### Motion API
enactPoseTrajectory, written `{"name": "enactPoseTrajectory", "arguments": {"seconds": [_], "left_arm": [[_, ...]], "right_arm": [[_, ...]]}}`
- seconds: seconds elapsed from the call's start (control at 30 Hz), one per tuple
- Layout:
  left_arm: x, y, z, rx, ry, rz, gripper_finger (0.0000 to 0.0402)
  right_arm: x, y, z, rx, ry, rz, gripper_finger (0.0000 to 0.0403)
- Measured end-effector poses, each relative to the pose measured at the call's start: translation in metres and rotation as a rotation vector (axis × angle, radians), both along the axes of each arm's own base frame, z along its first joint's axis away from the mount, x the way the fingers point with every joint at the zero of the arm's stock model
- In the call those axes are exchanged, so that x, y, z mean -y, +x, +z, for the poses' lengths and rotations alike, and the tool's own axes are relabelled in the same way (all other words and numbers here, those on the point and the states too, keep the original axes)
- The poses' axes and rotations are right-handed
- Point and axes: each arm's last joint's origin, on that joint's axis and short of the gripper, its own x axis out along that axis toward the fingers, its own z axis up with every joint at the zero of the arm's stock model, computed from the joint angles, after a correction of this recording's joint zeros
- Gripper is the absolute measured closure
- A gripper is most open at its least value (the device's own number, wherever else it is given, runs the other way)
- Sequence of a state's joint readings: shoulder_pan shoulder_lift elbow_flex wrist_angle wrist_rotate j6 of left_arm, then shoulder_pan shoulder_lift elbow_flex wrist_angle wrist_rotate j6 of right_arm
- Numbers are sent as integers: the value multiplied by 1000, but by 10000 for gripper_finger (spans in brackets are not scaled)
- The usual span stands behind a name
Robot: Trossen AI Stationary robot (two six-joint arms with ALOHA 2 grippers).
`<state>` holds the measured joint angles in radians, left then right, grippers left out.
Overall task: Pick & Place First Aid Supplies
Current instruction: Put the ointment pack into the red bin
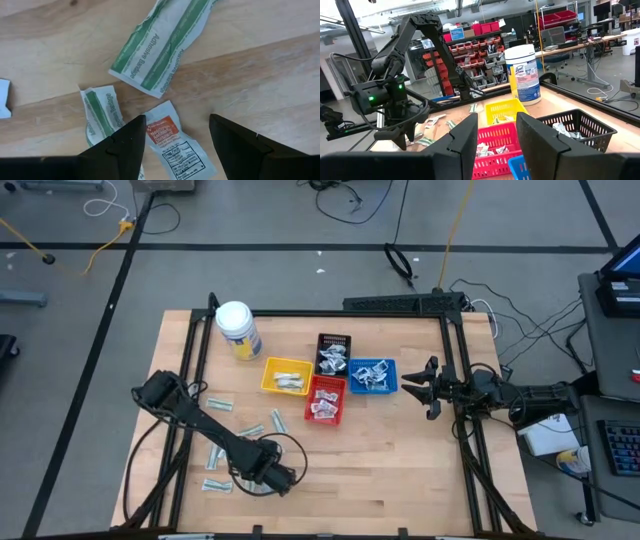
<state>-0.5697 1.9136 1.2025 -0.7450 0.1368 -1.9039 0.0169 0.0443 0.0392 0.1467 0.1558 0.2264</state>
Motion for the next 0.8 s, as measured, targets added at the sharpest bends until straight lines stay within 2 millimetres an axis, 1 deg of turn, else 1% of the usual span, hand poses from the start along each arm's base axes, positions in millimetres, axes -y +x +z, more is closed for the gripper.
{"name": "enactPoseTrajectory", "arguments": {"seconds": [0.07, 0.17, 0.43, 0.47, 0.67, 0.8], "left_arm": [[0, 0, -1, 5, -3, -9, 189], [0, -1, -1, 4, -3, -14, 230], [0, 3, -1, 38, -8, -40, 382], [0, 4, -1, 54, -5, -45, 391], [-3, 9, -1, 93, 0, -54, 397], [-6, 7, 8, 110, 5, -74, 399]], "right_arm": [[0, 0, 0, 0, 0, 0, 273], [0, 0, 0, 0, 0, 0, 273], [0, 0, 0, -1, 0, 0, 273], [0, 0, 0, 0, 0, 0, 273], [0, 0, 0, 0, 0, 0, 273], [0, 0, 0, 0, 0, 0, 273]]}}
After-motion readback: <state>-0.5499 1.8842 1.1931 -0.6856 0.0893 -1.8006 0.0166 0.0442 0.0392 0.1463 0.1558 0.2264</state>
